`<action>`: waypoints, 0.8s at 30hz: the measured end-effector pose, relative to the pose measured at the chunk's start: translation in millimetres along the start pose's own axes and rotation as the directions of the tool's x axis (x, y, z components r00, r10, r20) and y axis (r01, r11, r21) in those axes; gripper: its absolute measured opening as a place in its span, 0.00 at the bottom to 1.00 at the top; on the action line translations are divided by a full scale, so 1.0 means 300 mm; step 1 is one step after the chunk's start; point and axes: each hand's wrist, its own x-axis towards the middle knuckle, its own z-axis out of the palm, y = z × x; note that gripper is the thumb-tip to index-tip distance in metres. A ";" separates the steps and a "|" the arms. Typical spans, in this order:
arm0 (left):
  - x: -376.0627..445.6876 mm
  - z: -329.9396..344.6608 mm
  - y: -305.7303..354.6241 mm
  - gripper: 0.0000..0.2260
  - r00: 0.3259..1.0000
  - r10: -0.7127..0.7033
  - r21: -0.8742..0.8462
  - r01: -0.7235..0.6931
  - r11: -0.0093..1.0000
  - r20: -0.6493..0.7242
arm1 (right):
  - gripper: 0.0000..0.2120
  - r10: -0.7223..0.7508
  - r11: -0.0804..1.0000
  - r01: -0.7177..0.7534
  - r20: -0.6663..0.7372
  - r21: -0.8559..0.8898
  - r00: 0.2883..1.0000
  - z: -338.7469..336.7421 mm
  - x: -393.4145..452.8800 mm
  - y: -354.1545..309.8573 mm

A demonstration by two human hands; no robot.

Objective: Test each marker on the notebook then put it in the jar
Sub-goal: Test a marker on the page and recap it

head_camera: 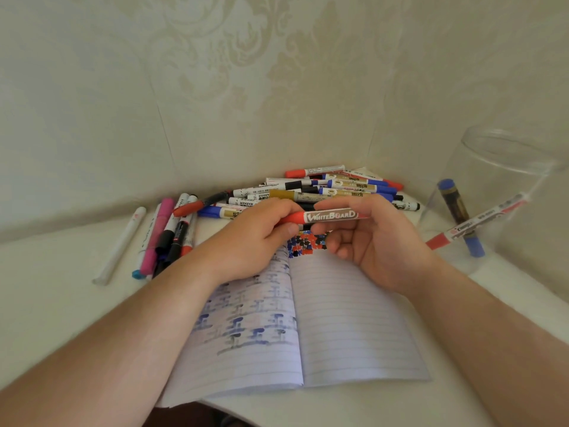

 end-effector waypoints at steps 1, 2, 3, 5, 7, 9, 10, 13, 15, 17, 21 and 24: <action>0.001 0.000 -0.003 0.07 1.000 0.007 -0.029 -0.008 1.000 -0.022 | 0.16 -0.004 1.000 0.004 -0.017 -0.008 1.000 0.002 0.002 0.000; 0.001 -0.002 -0.005 0.09 0.999 -0.001 -0.087 -0.002 0.996 -0.044 | 0.14 -0.026 0.999 0.024 -0.057 -0.044 0.998 0.003 0.003 0.000; -0.002 -0.005 -0.005 0.11 0.998 -0.023 -0.167 0.012 0.986 -0.066 | 0.13 -0.072 0.992 0.060 -0.109 -0.109 0.991 0.000 0.004 0.003; -0.006 -0.008 -0.008 0.09 0.991 -0.074 -0.340 0.032 0.940 -0.110 | 0.08 -0.197 0.951 0.144 -0.175 -0.274 0.965 -0.006 0.000 0.004; -0.009 -0.011 -0.007 0.06 0.985 -0.093 -0.413 0.025 0.910 -0.146 | 0.07 -0.275 0.896 0.195 -0.154 -0.399 0.949 -0.008 -0.008 0.005; -0.008 -0.009 -0.005 0.07 0.984 -0.095 -0.404 0.026 0.914 -0.151 | 0.09 -0.288 0.875 0.204 -0.133 -0.438 0.948 0.003 -0.013 0.008; -0.009 -0.007 -0.002 0.07 0.984 -0.096 -0.399 0.028 0.916 -0.151 | 0.10 -0.285 0.878 0.201 -0.136 -0.435 0.949 0.013 -0.015 0.010; -0.017 0.004 0.004 0.07 0.981 -0.096 -0.373 0.025 0.927 -0.171 | 0.10 -0.283 0.893 0.200 -0.158 -0.403 0.946 0.037 -0.012 0.019; -0.024 0.007 0.012 0.07 0.976 -0.087 -0.338 0.014 0.941 -0.202 | 0.10 -0.271 0.910 0.194 -0.172 -0.367 0.947 0.047 -0.011 0.023; -0.026 0.010 0.019 0.07 0.971 -0.082 -0.319 0.005 0.948 -0.226 | 0.10 -0.268 0.909 0.189 -0.172 -0.372 0.948 0.055 -0.017 0.016; -0.016 0.022 -0.008 0.06 0.981 -0.113 -0.316 0.059 0.947 -0.156 | 0.07 -0.420 0.711 0.250 -0.113 -0.657 0.900 0.083 -0.054 -0.021; -0.012 0.036 -0.014 0.03 0.996 -0.051 -0.228 0.034 0.973 -0.067 | 0.09 -0.605 0.485 0.318 -0.050 -0.814 0.795 0.086 -0.091 -0.096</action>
